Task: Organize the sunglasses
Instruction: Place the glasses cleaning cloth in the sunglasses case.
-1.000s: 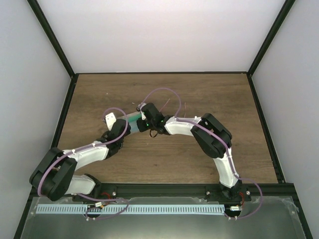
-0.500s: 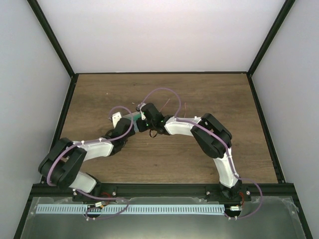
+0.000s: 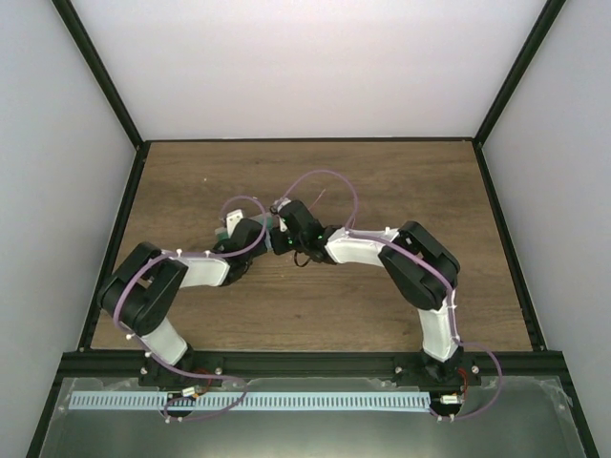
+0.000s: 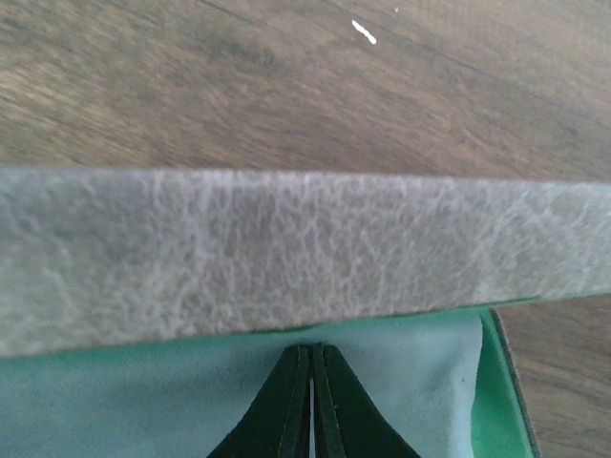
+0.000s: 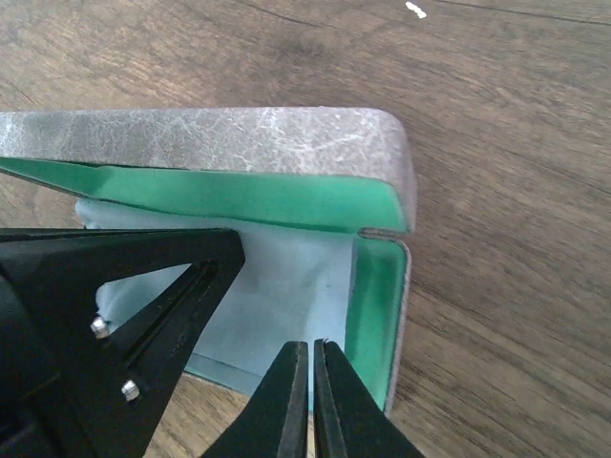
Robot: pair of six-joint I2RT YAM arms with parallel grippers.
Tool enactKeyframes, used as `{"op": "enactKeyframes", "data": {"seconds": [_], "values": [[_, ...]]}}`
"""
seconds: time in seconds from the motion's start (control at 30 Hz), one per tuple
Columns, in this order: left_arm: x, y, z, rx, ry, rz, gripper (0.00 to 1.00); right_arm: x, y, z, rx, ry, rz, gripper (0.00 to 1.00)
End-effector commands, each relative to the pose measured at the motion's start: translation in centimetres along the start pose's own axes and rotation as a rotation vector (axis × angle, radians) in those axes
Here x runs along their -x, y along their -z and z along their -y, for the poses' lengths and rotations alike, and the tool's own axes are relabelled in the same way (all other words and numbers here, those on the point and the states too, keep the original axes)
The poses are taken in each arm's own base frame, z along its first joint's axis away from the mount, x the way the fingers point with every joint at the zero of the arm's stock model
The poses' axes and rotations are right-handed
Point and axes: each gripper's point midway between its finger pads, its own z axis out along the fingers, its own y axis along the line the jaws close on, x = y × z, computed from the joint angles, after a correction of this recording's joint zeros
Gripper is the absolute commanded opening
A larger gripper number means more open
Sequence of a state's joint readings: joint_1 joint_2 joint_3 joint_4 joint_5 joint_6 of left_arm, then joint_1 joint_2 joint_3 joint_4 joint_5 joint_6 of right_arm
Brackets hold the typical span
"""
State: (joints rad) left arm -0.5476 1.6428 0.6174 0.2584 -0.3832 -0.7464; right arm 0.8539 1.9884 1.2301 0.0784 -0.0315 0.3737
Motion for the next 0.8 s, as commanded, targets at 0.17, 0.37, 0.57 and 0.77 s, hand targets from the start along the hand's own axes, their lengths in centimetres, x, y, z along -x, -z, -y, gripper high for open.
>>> {"op": "enactKeyframes", "data": {"seconds": [0.17, 0.37, 0.57, 0.77], "values": [[1.3, 1.7, 0.5, -0.058, 0.024, 0.046, 0.12, 3.5, 5.9, 0.9, -0.064, -0.032, 0.181, 0.04], [1.9, 4.5, 2.0, -0.145, 0.031, 0.126, 0.25, 2.8, 10.6, 6.2, -0.26, -0.108, 0.282, 0.14], [-0.9, 6.7, 9.3, -0.347, -0.06, 0.088, 0.25, 0.8, 12.5, 14.6, -0.416, -0.259, 0.264, 0.3], [-4.1, 5.3, 14.8, -0.42, -0.158, 0.006, 0.18, 0.6, 14.9, 21.4, -0.492, -0.38, 0.303, 0.3]]}}
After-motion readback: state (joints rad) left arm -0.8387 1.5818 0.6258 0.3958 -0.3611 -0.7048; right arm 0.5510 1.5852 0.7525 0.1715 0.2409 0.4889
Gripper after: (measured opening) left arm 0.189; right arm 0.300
